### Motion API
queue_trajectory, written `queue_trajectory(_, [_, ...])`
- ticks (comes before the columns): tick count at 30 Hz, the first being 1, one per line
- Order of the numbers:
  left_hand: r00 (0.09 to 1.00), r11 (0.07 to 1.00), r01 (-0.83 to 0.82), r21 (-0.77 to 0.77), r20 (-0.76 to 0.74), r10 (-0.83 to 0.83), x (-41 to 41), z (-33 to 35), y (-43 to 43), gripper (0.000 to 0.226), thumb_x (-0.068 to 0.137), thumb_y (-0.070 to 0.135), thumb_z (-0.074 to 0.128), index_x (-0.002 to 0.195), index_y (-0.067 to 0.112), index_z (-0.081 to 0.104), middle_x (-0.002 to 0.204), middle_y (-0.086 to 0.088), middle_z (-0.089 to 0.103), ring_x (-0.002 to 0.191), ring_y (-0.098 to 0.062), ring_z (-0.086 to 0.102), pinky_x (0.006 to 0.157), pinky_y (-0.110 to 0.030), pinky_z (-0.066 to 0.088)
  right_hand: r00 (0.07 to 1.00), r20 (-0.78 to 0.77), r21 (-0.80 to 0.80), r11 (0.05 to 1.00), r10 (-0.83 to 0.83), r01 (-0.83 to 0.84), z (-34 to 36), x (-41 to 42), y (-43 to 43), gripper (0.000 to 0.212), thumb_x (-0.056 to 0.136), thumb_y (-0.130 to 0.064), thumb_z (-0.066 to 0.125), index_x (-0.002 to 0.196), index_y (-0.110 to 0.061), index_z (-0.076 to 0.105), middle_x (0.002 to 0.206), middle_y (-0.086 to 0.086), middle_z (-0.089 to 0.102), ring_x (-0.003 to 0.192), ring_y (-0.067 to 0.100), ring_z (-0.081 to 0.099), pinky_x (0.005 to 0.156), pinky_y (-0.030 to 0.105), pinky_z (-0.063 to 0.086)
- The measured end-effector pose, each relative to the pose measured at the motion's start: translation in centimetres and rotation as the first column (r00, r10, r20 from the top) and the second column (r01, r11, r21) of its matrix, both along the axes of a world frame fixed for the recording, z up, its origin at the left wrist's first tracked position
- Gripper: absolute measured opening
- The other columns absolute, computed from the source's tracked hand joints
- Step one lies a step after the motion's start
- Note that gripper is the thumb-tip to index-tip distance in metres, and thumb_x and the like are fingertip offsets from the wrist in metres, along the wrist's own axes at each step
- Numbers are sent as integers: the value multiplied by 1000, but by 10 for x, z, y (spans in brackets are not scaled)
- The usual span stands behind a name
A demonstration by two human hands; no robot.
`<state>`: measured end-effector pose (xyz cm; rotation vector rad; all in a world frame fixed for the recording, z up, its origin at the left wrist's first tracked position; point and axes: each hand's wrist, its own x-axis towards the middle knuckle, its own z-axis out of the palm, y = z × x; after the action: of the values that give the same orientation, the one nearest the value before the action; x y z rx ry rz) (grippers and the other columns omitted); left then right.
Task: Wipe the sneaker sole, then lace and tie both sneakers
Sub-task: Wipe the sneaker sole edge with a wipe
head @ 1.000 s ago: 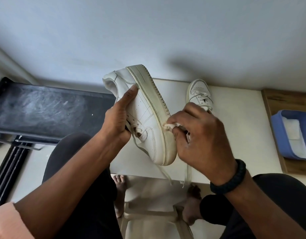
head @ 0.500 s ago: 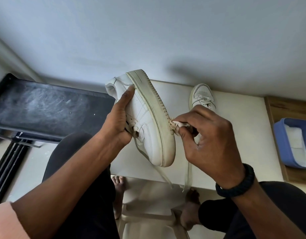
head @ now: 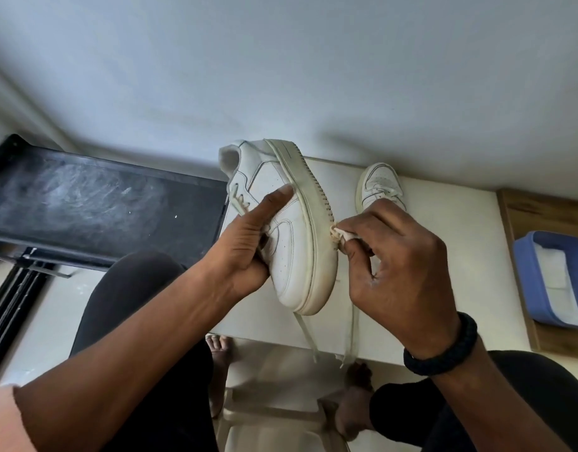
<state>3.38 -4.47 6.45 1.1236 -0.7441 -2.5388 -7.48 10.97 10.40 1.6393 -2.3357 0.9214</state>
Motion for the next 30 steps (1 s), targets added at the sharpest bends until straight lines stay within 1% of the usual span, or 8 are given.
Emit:
queue_trajectory(5, [998, 993, -51, -109, 22, 54, 0, -6, -8, 57, 82, 26, 83, 135, 13, 67, 125, -9, 75, 115, -27, 73, 99, -51, 58, 999, 33, -25, 1000, 5, -4, 2, -3, -1, 12, 86, -4, 71, 95, -8, 76, 91, 3, 68, 75, 14, 64, 67, 32, 58])
queue_trajectory(10, [997, 991, -59, -123, 45, 65, 2, -7, -11, 60, 75, 28, 86, 131, 12, 69, 123, -10, 76, 113, -28, 74, 100, -53, 57, 992, 54, 25, 993, 118, -119, 3, 11, -5, 14, 86, -1, 67, 95, -7, 76, 92, 4, 64, 82, 17, 63, 73, 30, 56])
queue_trajectory(14, [997, 995, -62, -84, 49, 66, 4, -9, -14, 59, 78, 27, 85, 132, 12, 68, 125, -12, 75, 115, -31, 73, 101, -56, 56, 968, 74, 67, 967, 240, -245, 7, 13, -6, 15, 88, -1, 64, 95, -7, 75, 95, 4, 62, 86, 19, 63, 77, 31, 56])
queue_trajectory(19, [997, 998, -44, -42, 59, 47, 1, -8, -6, 53, 85, 27, 82, 133, 12, 68, 126, -12, 75, 115, -31, 73, 101, -55, 56, 992, 92, 18, 996, 84, -86, 9, 6, -9, 17, 88, 2, 65, 96, -9, 75, 97, 3, 64, 87, 17, 64, 76, 30, 56])
queue_trajectory(23, [995, 998, -68, 16, 71, 66, 3, -3, -7, 53, 86, 28, 81, 135, 12, 67, 127, -12, 74, 115, -31, 73, 93, -53, 59, 962, 101, 92, 961, 253, -262, 16, 8, -3, 19, 89, -1, 62, 97, -11, 75, 98, 1, 63, 90, 16, 62, 79, 28, 55])
queue_trajectory(25, [993, 996, -76, 39, 89, 72, 3, 2, -7, 47, 90, 30, 77, 133, 13, 68, 124, -11, 76, 112, -29, 74, 88, -49, 61, 951, 98, 92, 949, 292, -301, 19, 9, -2, 19, 90, -2, 59, 98, -11, 75, 99, 1, 63, 91, 16, 63, 80, 27, 55])
queue_trajectory(28, [990, 992, -103, 69, 101, 96, 0, 9, -2, 43, 92, 32, 74, 131, 14, 69, 119, -8, 78, 108, -27, 76, 75, -43, 65, 981, 98, 14, 986, 164, -166, 20, 6, -7, 19, 89, 1, 62, 95, -10, 76, 98, 2, 64, 89, 16, 64, 79, 25, 55])
queue_trajectory(30, [986, 989, -132, 69, 117, 123, -4, 10, 1, 45, 91, 33, 75, 132, 15, 68, 116, -8, 79, 105, -27, 77, 68, -44, 65, 992, 114, -29, 998, 52, -49, 22, 6, -14, 20, 86, 4, 66, 93, -11, 77, 96, 1, 65, 87, 17, 65, 78, 29, 56])
